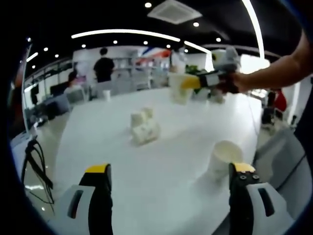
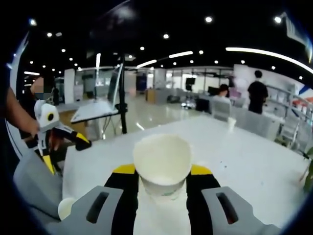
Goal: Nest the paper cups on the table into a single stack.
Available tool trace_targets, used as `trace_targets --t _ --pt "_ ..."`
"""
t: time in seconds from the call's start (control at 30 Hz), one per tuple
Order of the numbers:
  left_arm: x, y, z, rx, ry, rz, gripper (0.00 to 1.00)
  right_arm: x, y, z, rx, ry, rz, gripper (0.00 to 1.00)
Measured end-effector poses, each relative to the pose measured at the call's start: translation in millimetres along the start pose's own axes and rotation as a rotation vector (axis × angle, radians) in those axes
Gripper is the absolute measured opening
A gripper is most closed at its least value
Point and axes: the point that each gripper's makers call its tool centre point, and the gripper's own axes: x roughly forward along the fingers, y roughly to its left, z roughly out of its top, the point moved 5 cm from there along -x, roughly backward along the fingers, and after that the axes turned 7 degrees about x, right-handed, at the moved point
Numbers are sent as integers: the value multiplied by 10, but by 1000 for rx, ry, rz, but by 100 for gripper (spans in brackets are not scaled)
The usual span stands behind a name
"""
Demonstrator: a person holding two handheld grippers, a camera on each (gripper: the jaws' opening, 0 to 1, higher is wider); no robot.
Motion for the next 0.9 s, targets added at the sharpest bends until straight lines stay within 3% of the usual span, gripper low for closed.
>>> trace_targets --t 0.3,0.9 --pt "-12 -31 -70 2 9 -25 98 -55 145 -38 -6 5 15 35" --pt "-133 105 -129 -1 -7 0 98 -241 552 -31 -12 -2 52 35"
